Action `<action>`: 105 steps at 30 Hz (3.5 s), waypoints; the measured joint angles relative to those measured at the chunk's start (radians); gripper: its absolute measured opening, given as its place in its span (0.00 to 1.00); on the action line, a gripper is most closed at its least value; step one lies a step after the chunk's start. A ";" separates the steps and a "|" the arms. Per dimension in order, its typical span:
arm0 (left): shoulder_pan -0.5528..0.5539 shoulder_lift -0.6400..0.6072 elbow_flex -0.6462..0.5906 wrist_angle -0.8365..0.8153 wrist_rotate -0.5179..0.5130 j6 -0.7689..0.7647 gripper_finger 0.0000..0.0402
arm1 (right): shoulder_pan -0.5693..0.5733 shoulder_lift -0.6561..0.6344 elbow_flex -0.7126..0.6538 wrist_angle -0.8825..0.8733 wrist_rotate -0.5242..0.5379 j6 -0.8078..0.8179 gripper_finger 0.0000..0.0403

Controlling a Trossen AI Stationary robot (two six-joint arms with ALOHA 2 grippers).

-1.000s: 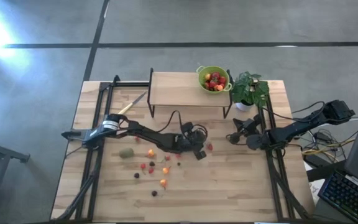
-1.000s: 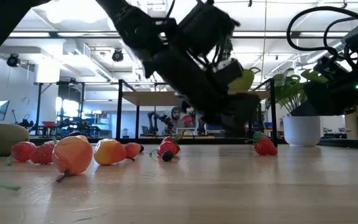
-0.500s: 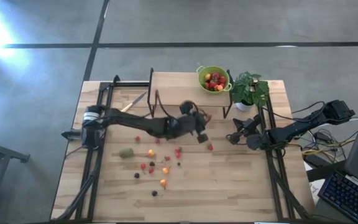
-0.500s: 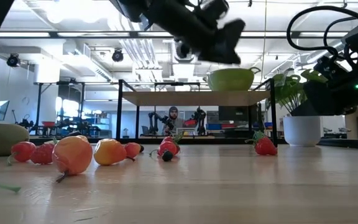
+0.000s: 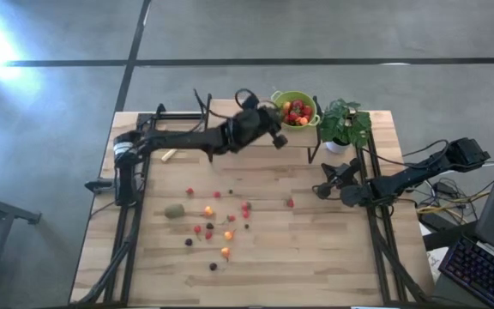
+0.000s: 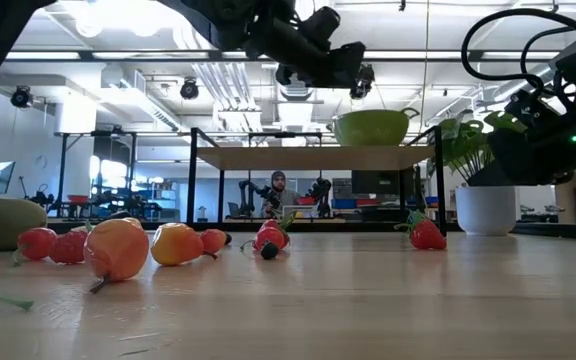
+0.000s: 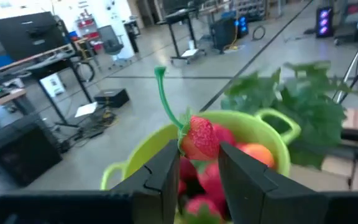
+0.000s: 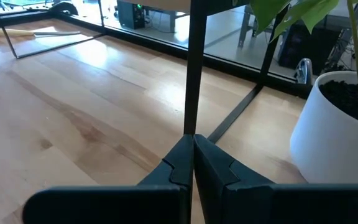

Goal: Build produce basket
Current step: Put the strawberry into the green basket

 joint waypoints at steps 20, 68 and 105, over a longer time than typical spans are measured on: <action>0.067 0.027 0.011 -0.073 0.097 -0.043 0.34 | 0.000 0.000 0.000 0.000 0.002 -0.003 0.02; -0.076 -0.576 -0.786 0.179 0.136 -0.323 0.46 | 0.002 0.138 0.604 -0.515 -0.594 -0.138 0.30; -0.128 -0.626 -0.872 0.179 0.187 -0.400 0.46 | 0.028 0.742 0.678 -0.384 -0.628 -0.060 0.75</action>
